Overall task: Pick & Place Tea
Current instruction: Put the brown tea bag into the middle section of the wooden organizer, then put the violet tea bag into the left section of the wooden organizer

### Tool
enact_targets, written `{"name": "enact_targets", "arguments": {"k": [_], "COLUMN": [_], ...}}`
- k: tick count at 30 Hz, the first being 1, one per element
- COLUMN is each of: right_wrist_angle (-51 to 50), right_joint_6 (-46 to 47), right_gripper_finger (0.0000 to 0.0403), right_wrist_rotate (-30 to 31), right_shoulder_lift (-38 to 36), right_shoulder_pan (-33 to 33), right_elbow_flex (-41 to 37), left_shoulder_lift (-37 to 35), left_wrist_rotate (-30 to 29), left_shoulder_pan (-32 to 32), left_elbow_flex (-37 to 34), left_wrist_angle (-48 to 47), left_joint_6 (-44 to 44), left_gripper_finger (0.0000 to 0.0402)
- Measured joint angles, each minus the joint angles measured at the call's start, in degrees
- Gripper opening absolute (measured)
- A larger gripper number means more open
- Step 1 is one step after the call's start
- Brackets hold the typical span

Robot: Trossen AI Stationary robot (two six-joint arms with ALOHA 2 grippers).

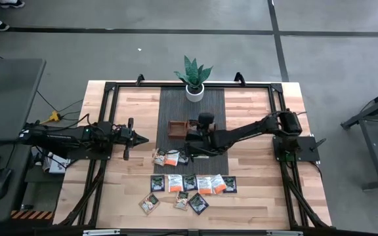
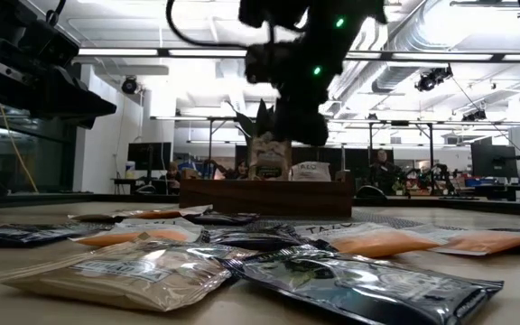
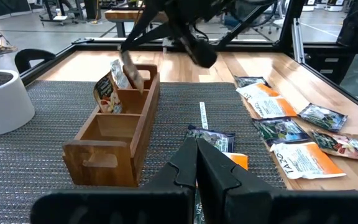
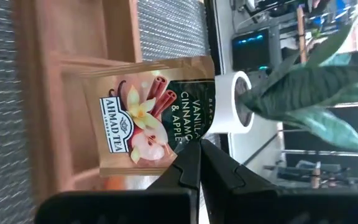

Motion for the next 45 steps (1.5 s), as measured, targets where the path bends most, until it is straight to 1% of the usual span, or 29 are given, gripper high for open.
{"name": "enact_targets", "arguments": {"k": [4, 8, 16, 25, 28, 32, 36, 39, 42, 45], "right_wrist_angle": [4.0, 4.5, 5.7, 6.2, 5.9, 5.9, 5.8, 5.4, 5.3, 4.3], "right_joint_6": [-4.8, -5.0, -6.0, -6.1, -6.2, -6.0, -6.0, -6.0, -6.0, -5.5], "right_gripper_finger": [0.0, 0.0, 0.0, 0.0003, 0.0022, 0.0066, 0.0116, 0.0145, 0.0162, 0.0169], "right_wrist_rotate": [1.1, 2.7, 2.9, -1.1, -3.2, -4.3, -2.5, -0.9, -0.5, -0.6], "right_shoulder_lift": [2.1, 3.3, 5.8, 6.4, 6.4, 6.4, 6.4, 6.4, 6.4, 6.2], "right_shoulder_pan": [-1.4, -2.5, -3.5, -3.7, -3.7, -3.7, -3.7, -3.6, -3.5, -3.2], "right_elbow_flex": [0.0, 0.0, 0.0, 0.0, 0.0, 0.0, 0.0, 0.0, 0.0, 0.0], "left_shoulder_lift": [0.0, 0.0, 0.0, 0.0, 0.0, 0.0, 0.0, 0.0, 0.0, 0.0], "left_wrist_rotate": [0.0, 0.0, 0.0, 0.0, 0.0, 0.0, 0.0, 0.0, 0.0, 0.0], "left_shoulder_pan": [0.0, 0.0, 0.0, 0.0, 0.0, 0.0, 0.0, 0.0, 0.0, 0.0], "left_elbow_flex": [0.0, 0.0, 0.0, 0.0, 0.0, 0.0, 0.0, 0.0, 0.0, 0.0], "left_wrist_angle": [0.0, 0.0, 0.0, 0.0, 0.0, 0.0, 0.0, 0.0, 0.0, 0.0], "left_joint_6": [0.0, 0.0, 0.0, 0.0, 0.0, 0.0, 0.0, 0.0, 0.0, 0.0], "left_gripper_finger": [0.0001, 0.0001, 0.0001, 0.0001, 0.0001, 0.0001, 0.0001, 0.0001, 0.0001, 0.0001]}}
